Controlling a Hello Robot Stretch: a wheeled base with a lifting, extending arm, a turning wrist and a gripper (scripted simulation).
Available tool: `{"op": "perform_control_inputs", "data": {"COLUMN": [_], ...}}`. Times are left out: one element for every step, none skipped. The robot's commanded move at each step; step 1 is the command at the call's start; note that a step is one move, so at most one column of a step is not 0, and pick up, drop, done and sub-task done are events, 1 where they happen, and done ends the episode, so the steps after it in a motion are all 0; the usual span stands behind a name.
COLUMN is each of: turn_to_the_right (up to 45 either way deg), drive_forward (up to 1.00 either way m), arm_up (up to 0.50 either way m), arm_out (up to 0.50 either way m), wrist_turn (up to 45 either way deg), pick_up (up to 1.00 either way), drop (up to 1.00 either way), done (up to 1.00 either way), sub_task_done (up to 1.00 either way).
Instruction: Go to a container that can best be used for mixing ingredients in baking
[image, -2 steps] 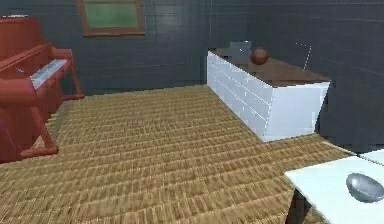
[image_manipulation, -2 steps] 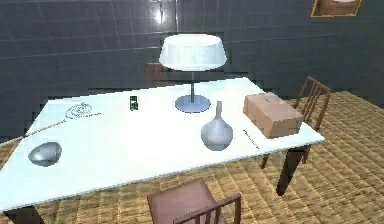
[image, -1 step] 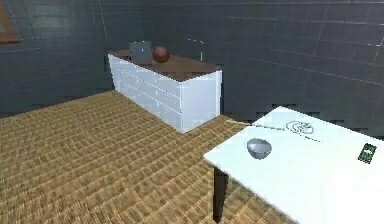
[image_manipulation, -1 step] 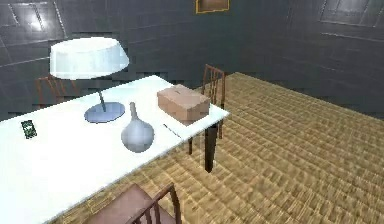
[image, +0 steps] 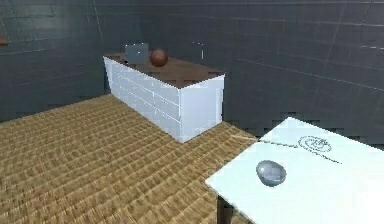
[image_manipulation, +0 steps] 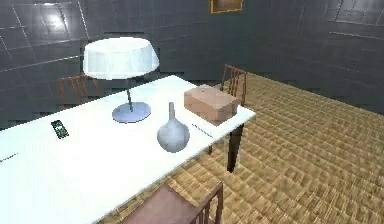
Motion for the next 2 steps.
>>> {"op": "perform_control_inputs", "data": {"turn_to_the_right": [24.0, 0.0], "drive_forward": [0.00, 0.00], "arm_up": [0.00, 0.00], "arm_out": [0.00, 0.00], "wrist_turn": [0.0, 0.0], "pick_up": [0.00, 0.00], "drop": [0.00, 0.00], "done": [0.00, 1.00], "sub_task_done": [0.00, 0.00]}}
